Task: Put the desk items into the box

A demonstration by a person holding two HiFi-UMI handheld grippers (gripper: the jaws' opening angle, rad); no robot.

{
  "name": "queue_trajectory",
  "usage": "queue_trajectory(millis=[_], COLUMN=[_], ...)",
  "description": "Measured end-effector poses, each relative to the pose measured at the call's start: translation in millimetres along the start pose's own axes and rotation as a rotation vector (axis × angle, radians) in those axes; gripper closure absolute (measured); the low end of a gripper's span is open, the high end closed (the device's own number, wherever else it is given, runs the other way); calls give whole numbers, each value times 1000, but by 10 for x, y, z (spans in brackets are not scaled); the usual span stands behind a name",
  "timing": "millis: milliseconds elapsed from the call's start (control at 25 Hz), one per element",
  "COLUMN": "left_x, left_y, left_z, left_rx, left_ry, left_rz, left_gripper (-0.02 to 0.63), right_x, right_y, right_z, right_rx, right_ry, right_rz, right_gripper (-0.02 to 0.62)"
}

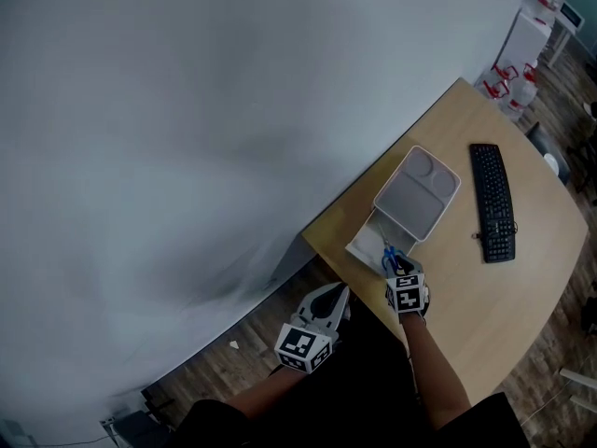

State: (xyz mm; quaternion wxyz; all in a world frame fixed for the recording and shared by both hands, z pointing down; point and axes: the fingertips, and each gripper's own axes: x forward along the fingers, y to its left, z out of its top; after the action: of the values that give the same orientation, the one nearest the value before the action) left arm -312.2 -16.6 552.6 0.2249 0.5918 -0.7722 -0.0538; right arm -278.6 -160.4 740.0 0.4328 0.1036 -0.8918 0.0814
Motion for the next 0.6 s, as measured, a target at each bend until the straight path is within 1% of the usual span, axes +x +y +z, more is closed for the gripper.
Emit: queue_trajectory(millis=[400, 600], left_x=[186, 289], left_y=[146, 183], left_z=[46, 49], left_rx=[-21, -41], left_ry=[24, 37], left_rz=[25, 24], left_gripper=[589, 591], right_x=[377, 507], right_y=[2, -18], right_z=[9, -18], right_rx=[25, -2], right_ry=[61, 92], right_rz=[32, 24], right_gripper=[454, 453])
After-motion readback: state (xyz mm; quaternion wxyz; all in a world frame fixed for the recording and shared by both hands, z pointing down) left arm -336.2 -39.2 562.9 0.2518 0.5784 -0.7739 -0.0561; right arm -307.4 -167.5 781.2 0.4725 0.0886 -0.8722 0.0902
